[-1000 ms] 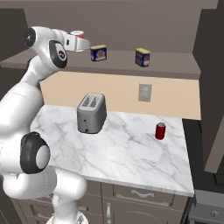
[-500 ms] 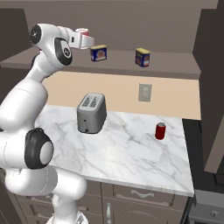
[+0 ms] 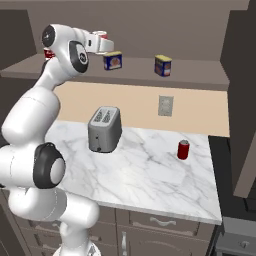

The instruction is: Stack two cans on top of the other two cans in the cabinet.

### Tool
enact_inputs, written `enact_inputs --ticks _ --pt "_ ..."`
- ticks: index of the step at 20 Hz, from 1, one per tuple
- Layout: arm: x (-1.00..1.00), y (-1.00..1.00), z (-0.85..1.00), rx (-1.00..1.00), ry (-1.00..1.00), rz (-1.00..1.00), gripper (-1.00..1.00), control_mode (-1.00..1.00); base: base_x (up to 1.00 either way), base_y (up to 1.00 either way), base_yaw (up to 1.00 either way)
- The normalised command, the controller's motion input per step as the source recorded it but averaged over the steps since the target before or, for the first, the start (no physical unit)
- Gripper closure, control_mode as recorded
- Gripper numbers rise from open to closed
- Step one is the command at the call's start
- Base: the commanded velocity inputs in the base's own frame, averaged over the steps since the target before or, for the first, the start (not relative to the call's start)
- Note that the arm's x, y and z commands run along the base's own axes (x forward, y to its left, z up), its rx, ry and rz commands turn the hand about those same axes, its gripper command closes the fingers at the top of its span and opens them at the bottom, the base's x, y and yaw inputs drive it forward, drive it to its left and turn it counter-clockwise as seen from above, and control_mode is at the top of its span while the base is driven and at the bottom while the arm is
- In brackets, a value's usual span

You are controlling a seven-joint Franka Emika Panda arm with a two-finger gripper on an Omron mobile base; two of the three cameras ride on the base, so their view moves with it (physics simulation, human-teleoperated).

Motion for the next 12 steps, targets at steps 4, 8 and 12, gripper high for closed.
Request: enact_inputs --ticks 4,8,12 --pt "0.12 -0.15 -0.07 0.0 0.01 0.0 1.0 -1.0 0.0 0.0 0.0" --pt "0.19 -0.11 -0.02 0.0 0.0 0.0 1.0 -1.0 0.0 0.0 0.0" --pt "0.21 -0.04 -0.01 0.0 0.0 0.0 1.0 -1.0 0.0 0.0 0.0"
